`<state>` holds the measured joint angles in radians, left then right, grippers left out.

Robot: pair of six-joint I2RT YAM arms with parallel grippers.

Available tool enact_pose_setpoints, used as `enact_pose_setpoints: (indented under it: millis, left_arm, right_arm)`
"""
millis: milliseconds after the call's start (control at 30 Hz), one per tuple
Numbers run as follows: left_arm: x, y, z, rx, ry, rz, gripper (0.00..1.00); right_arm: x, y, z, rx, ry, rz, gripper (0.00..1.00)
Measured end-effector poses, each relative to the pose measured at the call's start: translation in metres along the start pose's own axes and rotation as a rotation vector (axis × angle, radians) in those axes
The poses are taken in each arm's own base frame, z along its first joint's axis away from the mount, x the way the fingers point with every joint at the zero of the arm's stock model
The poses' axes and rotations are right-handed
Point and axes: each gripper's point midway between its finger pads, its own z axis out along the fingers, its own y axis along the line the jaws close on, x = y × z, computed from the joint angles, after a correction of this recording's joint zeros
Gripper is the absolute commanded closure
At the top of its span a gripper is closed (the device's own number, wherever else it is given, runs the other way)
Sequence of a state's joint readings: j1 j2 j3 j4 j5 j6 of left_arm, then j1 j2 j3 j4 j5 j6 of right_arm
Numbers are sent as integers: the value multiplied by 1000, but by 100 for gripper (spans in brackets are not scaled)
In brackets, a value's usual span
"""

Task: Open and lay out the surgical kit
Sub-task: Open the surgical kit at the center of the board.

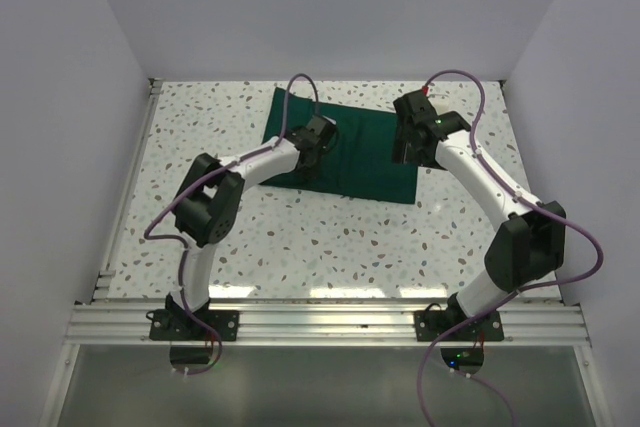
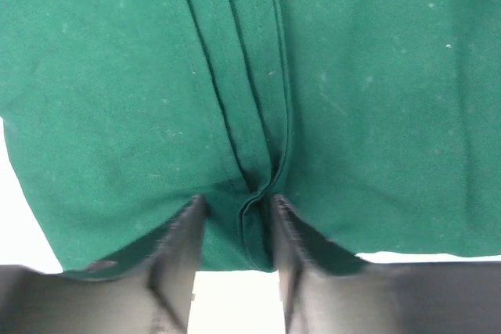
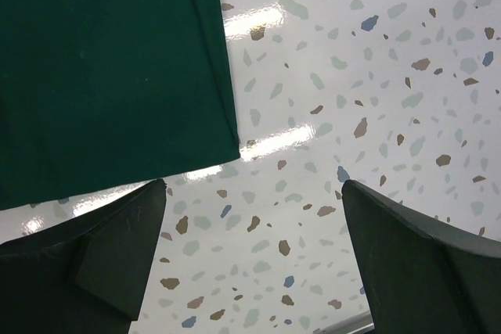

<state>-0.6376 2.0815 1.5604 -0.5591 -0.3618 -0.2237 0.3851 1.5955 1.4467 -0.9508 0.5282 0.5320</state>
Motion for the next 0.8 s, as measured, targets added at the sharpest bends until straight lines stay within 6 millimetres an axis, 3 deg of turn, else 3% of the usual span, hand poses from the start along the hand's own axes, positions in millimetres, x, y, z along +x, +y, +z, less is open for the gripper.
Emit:
enact_pose_setpoints:
  millis: [33,100,233,367,433,500,533,567,600,633,667,733,800]
  left_arm:
    - [0,1,0,0,1,-4,71]
    - [0,2,2,10,5,-15,98]
    - [-4,8,1,27,14,-21,100]
    - [-25,23,-9,47,0,-74,100]
    - [-38,44,-19,57,-26,-150,100]
    - [-51,85,-36,43,-62,-263,100]
    - [-57,112,-47,26,-90,-331,93]
    - [-61,135,-56,8,-112,-386,75]
    - [-63,166,-69,-20,-144,-452,51]
    - [-62,194,-82,-53,-174,-511,7]
    - [-58,216,-91,-80,-197,-566,1]
    - [-38,253,-111,-142,-221,-657,0]
    - [-18,259,-118,-163,-205,-686,0]
  right_arm:
    - [0,0,0,0,0,0,2]
    - [0,0,0,0,1,-1,2]
    - [1,0,1,2,3,-3,1]
    - [0,2,4,7,14,-22,1]
    - [-7,9,6,-4,15,-33,2]
    - [-19,19,6,-27,7,-40,2]
    - [-27,25,6,-39,-6,-39,1]
    - [-34,29,5,-50,-16,-37,2]
    - [-42,34,4,-63,-26,-36,2]
    - [-52,40,4,-77,-38,-32,2]
    - [-61,46,5,-88,-52,-28,2]
    - [-77,57,8,-108,-69,-18,2]
    - [-89,66,17,-125,-73,-4,1]
